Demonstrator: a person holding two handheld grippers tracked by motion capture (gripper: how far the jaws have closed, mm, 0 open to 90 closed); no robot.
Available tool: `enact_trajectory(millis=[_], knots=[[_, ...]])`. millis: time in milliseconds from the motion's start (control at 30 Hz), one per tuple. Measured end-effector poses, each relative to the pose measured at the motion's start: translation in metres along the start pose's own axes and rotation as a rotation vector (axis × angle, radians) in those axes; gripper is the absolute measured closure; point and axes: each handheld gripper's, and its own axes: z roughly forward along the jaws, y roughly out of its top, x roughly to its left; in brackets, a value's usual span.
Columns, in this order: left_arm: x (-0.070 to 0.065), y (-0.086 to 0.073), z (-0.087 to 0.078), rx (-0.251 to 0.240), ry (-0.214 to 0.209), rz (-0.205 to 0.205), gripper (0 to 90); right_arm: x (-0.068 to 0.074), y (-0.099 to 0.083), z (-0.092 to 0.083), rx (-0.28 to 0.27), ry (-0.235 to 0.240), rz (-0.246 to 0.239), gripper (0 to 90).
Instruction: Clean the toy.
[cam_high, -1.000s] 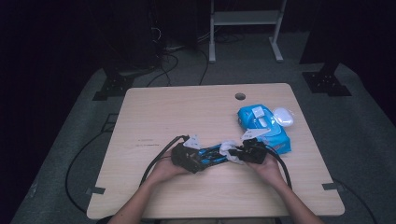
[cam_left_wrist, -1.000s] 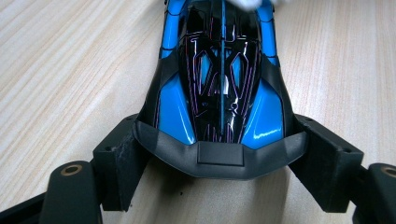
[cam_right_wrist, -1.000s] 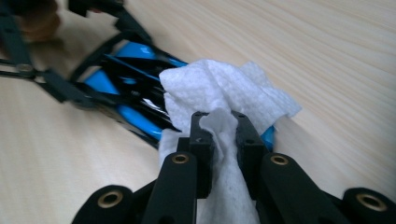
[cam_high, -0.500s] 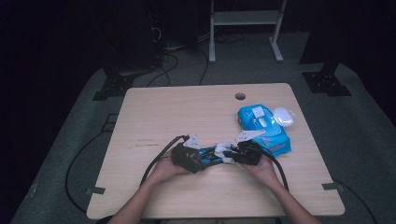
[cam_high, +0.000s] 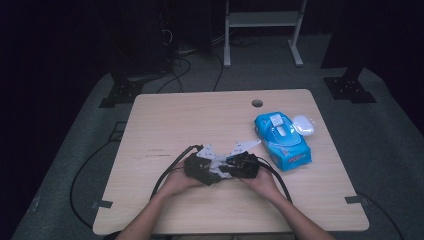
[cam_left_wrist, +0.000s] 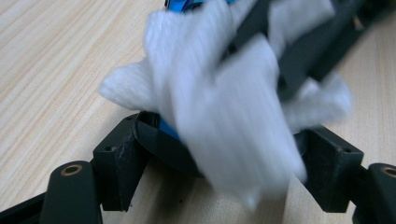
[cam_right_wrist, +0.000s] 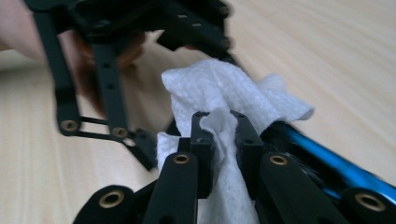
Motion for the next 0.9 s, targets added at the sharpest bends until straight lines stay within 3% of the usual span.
enact_trajectory(millis=[67, 267, 367, 433, 533, 600, 700, 800, 900], knots=[[0.0, 0.0, 0.0, -0.003, 0.0, -0.002, 24.1, -0.007, -0.002, -0.008, -0.01, -0.05, 0.018, 81.1], [0.0, 0.001, 0.001, -0.002, 0.001, 0.0, 24.1, -0.018, -0.008, -0.02, -0.038, -0.099, 0.049, 81.0], [0.0, 0.001, 0.001, -0.003, 0.0, -0.001, 24.1, -0.015, -0.007, -0.017, -0.038, -0.098, 0.038, 81.1], [0.0, 0.001, 0.002, -0.003, 0.001, -0.001, 24.0, -0.009, -0.004, -0.01, -0.037, -0.06, 0.035, 81.0], [0.0, 0.001, 0.001, -0.001, -0.002, 0.001, 24.1, 0.006, 0.001, 0.005, -0.028, -0.021, -0.001, 81.0], [0.0, 0.0, 0.001, -0.006, -0.004, -0.001, 24.1, 0.008, 0.004, 0.007, -0.016, -0.031, -0.032, 81.0], [0.0, 0.0, 0.001, -0.006, -0.003, 0.001, 24.1, 0.0, 0.003, 0.001, -0.018, -0.039, -0.009, 81.1], [0.0, 0.0, 0.001, -0.006, -0.003, 0.001, 24.1, -0.013, -0.003, -0.013, -0.026, -0.085, 0.022, 81.1], [0.0, 0.0, 0.001, -0.006, -0.001, 0.003, 24.1, -0.021, -0.008, -0.022, -0.035, -0.103, 0.036, 81.0]])
